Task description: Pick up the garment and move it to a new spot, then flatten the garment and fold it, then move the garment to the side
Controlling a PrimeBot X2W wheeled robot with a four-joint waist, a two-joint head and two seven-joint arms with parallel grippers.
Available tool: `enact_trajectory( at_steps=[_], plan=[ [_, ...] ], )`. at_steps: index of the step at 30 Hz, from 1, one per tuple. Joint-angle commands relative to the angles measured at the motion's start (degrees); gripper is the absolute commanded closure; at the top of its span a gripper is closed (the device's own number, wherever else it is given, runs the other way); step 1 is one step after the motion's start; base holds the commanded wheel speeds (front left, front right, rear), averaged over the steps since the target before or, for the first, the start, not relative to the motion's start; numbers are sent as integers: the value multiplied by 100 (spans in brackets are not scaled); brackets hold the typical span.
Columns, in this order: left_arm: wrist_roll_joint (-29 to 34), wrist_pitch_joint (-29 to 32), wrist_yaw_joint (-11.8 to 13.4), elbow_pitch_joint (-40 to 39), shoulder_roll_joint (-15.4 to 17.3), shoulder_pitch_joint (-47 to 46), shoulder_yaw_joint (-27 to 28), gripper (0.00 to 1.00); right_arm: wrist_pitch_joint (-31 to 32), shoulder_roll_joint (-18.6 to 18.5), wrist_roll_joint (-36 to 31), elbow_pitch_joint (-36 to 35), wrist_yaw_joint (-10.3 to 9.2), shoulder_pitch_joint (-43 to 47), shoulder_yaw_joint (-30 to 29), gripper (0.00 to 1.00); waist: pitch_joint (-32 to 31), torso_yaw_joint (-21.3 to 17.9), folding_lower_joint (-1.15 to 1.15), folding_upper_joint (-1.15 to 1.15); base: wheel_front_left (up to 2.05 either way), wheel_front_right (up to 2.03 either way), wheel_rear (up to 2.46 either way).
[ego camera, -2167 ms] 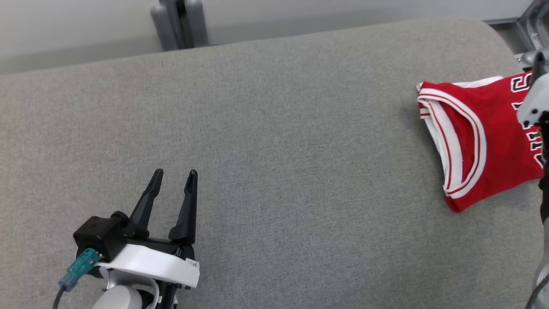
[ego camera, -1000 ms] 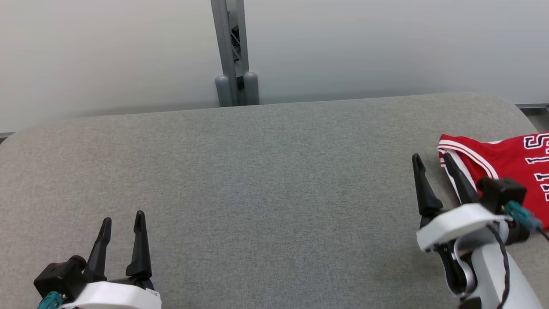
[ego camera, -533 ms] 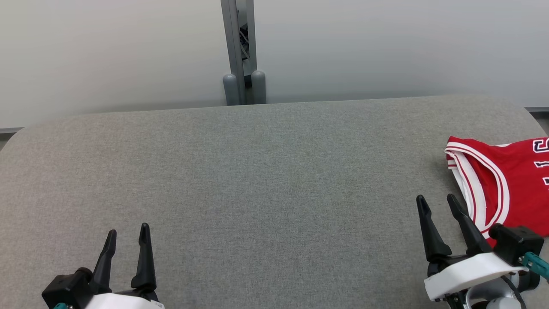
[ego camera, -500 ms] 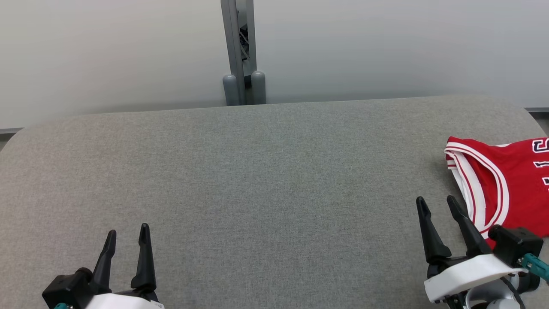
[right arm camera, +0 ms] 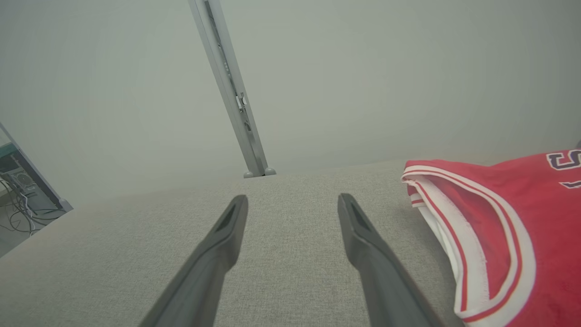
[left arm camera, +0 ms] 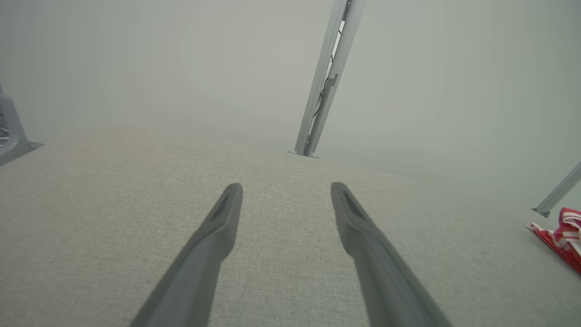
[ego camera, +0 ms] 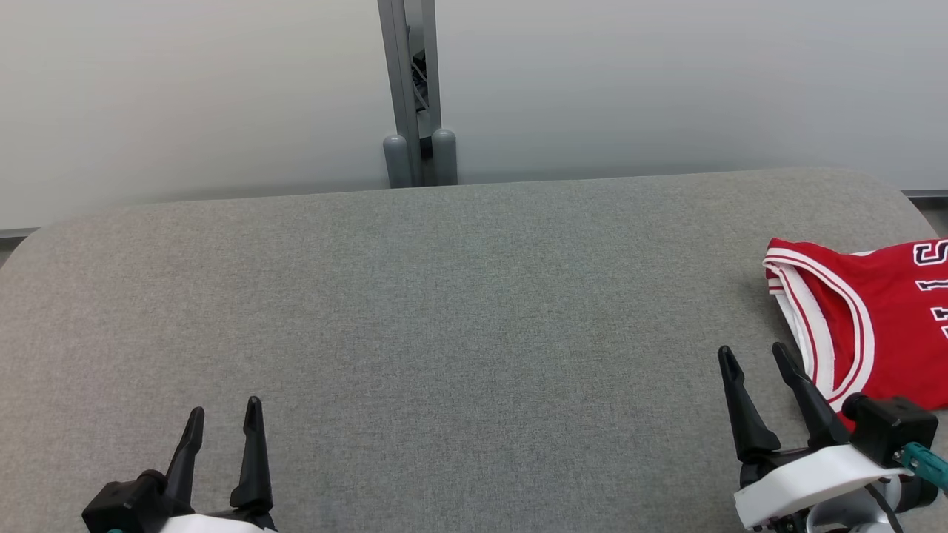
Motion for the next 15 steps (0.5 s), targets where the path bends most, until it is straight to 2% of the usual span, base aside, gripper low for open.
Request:
enact_trajectory(
  at_steps=[1,11,12,15],
  plan=[
    [29,-7,1,17,10,-11,9,0,15,-34,-18,-48,0,43,-14,0,1,-1,0,0,0,0,0],
    [61,2,37,60,52,-50,-11,0,56,-34,-20,-111,0,57,-57,0,-4,14,0,0,0,0,0],
    [42,2,19,53,22,-1,-20,100,24,0,-2,-90,0,10,-43,100,-4,14,0,0,0,0,0],
    [31,6,21,192,-50,56,-62,100,22,46,10,63,0,96,-24,100,-4,14,0,0,0,0,0]
  ],
)
